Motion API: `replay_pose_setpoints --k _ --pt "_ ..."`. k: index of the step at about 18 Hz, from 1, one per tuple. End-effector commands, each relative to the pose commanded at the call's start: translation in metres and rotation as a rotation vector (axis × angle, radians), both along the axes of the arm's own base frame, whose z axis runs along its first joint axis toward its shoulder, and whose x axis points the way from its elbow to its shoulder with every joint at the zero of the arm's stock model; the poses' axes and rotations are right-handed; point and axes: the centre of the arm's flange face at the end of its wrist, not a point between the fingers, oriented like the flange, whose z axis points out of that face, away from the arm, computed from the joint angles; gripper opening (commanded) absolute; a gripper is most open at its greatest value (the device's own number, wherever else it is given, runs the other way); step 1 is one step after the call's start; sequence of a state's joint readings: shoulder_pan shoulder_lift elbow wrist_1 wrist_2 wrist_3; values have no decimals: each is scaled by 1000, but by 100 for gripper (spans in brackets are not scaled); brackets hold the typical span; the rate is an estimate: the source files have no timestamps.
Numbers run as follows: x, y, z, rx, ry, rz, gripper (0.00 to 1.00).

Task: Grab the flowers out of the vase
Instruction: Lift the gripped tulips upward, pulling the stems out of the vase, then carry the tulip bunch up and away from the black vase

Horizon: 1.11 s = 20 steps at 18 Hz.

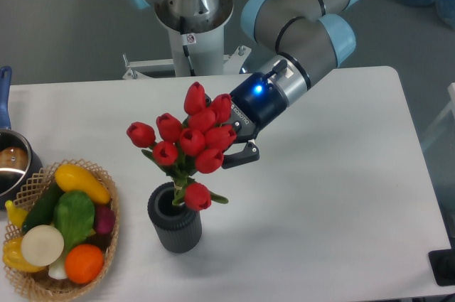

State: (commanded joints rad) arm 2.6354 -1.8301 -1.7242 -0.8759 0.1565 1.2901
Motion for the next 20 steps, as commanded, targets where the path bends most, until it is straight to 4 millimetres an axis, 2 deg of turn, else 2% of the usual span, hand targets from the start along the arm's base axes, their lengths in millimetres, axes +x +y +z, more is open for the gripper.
replay_pose_setpoints --k 14,17,20 --pt "10 -4 47 70 -17 -17 38" --pt "8 -7 57 57 -34 -4 37" --pt "-9 -23 58 39 -37 43 37"
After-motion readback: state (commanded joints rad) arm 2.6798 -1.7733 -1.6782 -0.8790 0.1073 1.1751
